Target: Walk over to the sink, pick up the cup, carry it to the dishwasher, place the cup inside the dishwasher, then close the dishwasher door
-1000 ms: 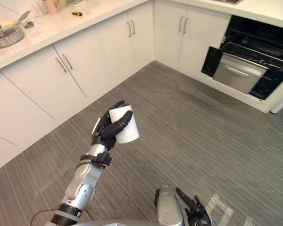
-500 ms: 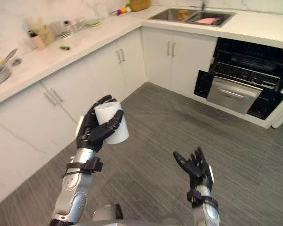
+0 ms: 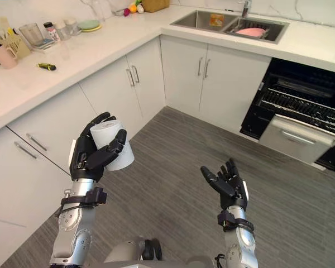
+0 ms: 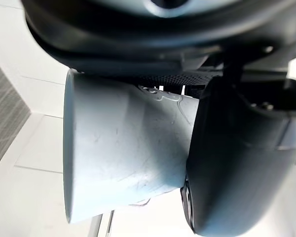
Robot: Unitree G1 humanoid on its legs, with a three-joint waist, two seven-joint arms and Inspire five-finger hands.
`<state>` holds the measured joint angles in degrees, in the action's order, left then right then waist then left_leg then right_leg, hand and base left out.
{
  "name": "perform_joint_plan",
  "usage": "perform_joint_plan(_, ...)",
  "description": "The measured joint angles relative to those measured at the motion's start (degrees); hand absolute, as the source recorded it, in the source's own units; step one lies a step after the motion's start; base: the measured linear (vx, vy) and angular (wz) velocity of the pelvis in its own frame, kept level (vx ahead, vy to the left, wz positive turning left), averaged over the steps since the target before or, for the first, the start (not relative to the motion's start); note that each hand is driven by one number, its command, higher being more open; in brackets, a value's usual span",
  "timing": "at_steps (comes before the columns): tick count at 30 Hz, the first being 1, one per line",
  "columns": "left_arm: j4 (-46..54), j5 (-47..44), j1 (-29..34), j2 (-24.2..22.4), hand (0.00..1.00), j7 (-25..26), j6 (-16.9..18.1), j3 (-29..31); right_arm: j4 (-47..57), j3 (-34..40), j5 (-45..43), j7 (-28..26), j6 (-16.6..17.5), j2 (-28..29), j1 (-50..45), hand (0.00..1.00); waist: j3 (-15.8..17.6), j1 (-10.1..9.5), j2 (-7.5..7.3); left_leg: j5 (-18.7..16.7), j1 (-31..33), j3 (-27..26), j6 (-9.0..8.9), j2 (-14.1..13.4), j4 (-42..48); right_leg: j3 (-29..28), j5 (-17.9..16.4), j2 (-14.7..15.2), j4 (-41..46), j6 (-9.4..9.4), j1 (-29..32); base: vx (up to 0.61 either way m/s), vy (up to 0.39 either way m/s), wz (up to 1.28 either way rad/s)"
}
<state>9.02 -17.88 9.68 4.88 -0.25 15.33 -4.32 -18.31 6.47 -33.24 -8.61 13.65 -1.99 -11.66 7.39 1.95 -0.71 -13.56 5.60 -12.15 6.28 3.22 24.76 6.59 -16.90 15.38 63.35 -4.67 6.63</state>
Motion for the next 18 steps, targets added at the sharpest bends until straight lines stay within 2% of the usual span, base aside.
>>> perform_joint_plan(1, 0.0, 0.0, -0.4, 0.4, 0.00, 0.1, 0.4, -1.3, 1.4, -0.4, -0.6, -0.1, 0.0, 0.3, -0.6, 1.00, 0.1, 0.81, 0.41, 0.3, -2.7, 1.2, -0.42, -0.2, -2.7, 1.2, -1.7, -1.4, -3.3, 2.08, 3.0, 0.56, 0.006, 0.51)
perform_joint_plan(2, -0.4, 1.3, -2.0, 0.7, 0.00, 0.0, 1.6, -3.5, 4.8, -0.3, -1.2, -0.4, 0.0, 0.3, -1.7, 1.00, 0.3, 1.36, 1.16, 0.2, -5.7, 2.7, -0.64, -0.8, -6.0, 1.9, -2.6, -3.9, -13.0, 2.90, 8.2, 0.54, -0.022, 0.49)
perform_joint_plan(3, -0.5, 1.9, -2.7, 0.8, 0.00, 0.0, 1.9, -4.2, 6.1, -0.1, -1.5, -0.6, 0.1, 0.3, -1.9, 1.00, 0.4, 1.65, 1.32, 0.1, -6.8, 3.3, -0.90, -1.0, -6.9, 1.9, -2.6, -4.6, -16.9, 2.88, 10.2, 0.53, -0.061, 0.49)
perform_joint_plan(5, -1.2, 2.9, -4.4, 1.7, 0.00, -0.5, 2.2, -5.0, 8.3, 0.9, -1.8, -1.8, 0.2, 0.3, -2.0, 1.00, 0.8, 2.43, 1.85, -1.3, -10.3, 4.0, -1.55, -2.2, -8.4, 2.9, 2.5, -6.9, -30.4, 2.10, 14.1, 0.41, -0.073, 0.23)
perform_joint_plan(6, -2.1, 3.3, -5.4, 2.4, 0.00, -1.2, 2.6, -4.9, 9.2, 1.3, -3.0, -2.5, 0.3, 0.3, -2.1, 1.00, 0.9, 2.31, 1.36, -2.3, -13.0, 3.5, -2.05, -2.5, -9.1, 4.8, 8.3, -7.9, -41.3, 1.67, 14.5, 0.49, -0.123, 0.06)
perform_joint_plan(7, -2.2, 3.3, -5.6, 3.3, 0.00, -1.4, 2.7, -4.5, 11.3, 1.8, -3.7, -2.7, 0.3, 0.3, -2.6, 1.00, 1.1, 2.42, 0.76, -4.9, -16.1, 3.4, -3.27, -2.3, -9.4, 6.6, 11.1, -8.1, -46.4, 2.00, 14.5, 0.62, -0.198, 0.15)
perform_joint_plan(8, -2.2, 3.3, -5.5, 3.4, 0.00, -1.6, 2.9, -4.4, 13.4, 2.3, -4.0, -2.7, 0.5, 0.0, -3.3, 1.00, 1.1, 2.78, 0.63, -8.1, -18.5, 3.9, -3.97, -2.3, -9.1, 5.5, 12.9, -8.5, -44.9, 3.13, 14.7, 0.65, -0.239, 0.19)
perform_joint_plan(9, -2.1, 3.2, -4.5, 2.0, 0.00, -1.7, 3.0, -4.5, 15.7, 2.9, -5.2, -2.7, 0.5, -1.4, -4.4, 1.00, 0.2, 3.28, 2.13, -11.4, -20.7, 4.4, -1.33, -3.0, -8.8, 4.4, 14.3, -9.1, -38.3, 3.22, 16.3, 0.57, -0.205, 0.18)
perform_joint_plan(10, -2.0, 3.2, -4.0, 1.2, 0.00, -2.1, 3.1, -4.6, 17.5, 3.2, -5.6, -2.7, 0.5, -2.0, -5.3, 1.00, -0.7, 3.35, 3.14, -12.3, -21.3, 4.6, -0.13, -3.7, -8.3, 4.5, 14.2, -9.7, -36.1, 3.26, 16.9, 0.60, -0.186, 0.28)
perform_joint_plan(11, -1.9, 3.2, -4.3, 0.1, 0.00, -2.9, 3.7, -5.2, 20.1, 3.4, -6.0, -2.1, 1.1, -2.1, -6.1, 1.00, -1.7, 4.08, 4.77, -12.4, -18.9, 4.5, -0.13, -5.1, -0.3, 5.1, 14.4, -10.1, -33.3, 3.89, 17.1, 0.48, -0.162, 0.38)
perform_joint_plan(12, -1.9, 3.2, -4.7, -0.8, 0.00, -3.2, 4.0, -5.8, 21.4, 3.8, -6.1, -1.2, 1.4, -2.0, -6.1, 1.00, -1.7, 4.72, 5.16, -10.4, -14.6, 4.4, -3.39, -7.2, 10.0, 6.2, 12.9, -10.4, -32.0, 5.98, 16.6, 0.59, -0.227, 0.36)
perform_joint_plan(13, -1.9, 3.3, -4.9, -1.5, 0.00, -3.6, 4.5, -6.5, 22.8, 3.9, -6.1, -0.2, 1.4, -1.7, -6.3, 1.00, -1.2, 4.77, 5.61, -5.5, -10.9, 4.6, -8.64, -9.8, 20.2, 6.6, 10.4, -11.1, -30.8, 6.93, 14.9, 0.58, -0.247, 0.05)
perform_joint_plan(14, -1.9, 3.3, -4.7, -2.1, 0.00, -4.0, 5.1, -7.9, 25.3, 3.9, -6.0, 0.8, 1.6, -1.3, -7.3, 1.00, -0.9, 4.34, 5.62, 4.5, -6.6, 5.6, -11.44, -12.2, 31.5, 6.2, 7.3, -13.0, -29.5, 8.48, 12.4, 0.60, -0.229, -0.23)
perform_joint_plan(15, -1.9, 3.3, -4.7, -2.4, 0.00, -4.0, 5.2, -8.7, 26.4, 3.9, -6.0, 1.1, 2.2, -1.1, -7.7, 1.00, -0.8, 3.86, 5.93, 7.6, -4.7, 6.4, -12.99, -13.2, 36.5, 5.8, 6.0, -14.1, -29.4, 9.00, 10.9, 0.62, -0.184, -0.54)
perform_joint_plan(16, -1.8, 3.4, -4.7, -2.7, 0.00, -4.0, 5.2, -10.1, 27.8, 3.9, -6.0, 1.4, 3.5, -0.5, -8.0, 1.00, -0.7, 3.47, 6.15, 7.0, -1.4, 7.5, -14.60, -14.3, 43.8, 5.0, 4.5, -16.2, -29.7, 9.91, 7.8, 0.63, -0.133, -0.67)
perform_joint_plan(17, -1.4, 3.4, -4.8, -2.6, 0.00, -3.9, 5.2, -11.1, 29.1, 3.9, -6.0, 1.5, 4.5, 0.3, -8.2, 1.00, -0.6, 3.50, 5.94, 4.1, 0.9, 6.6, -12.98, -15.0, 45.3, 3.6, 3.0, -17.4, -30.8, 10.33, 4.4, 0.62, -0.108, -0.66)
perform_joint_plan(18, -1.1, 3.5, -4.9, -2.6, 0.00, -3.9, 5.2, -11.4, 29.8, 3.7, -6.0, 1.5, 4.9, 0.4, -8.3, 1.00, -0.5, 3.48, 5.72, 2.6, 1.9, 5.6, -12.17, -15.4, 44.2, 2.9, 2.6, -17.7, -31.8, 10.57, 2.8, 0.60, -0.065, -0.82)
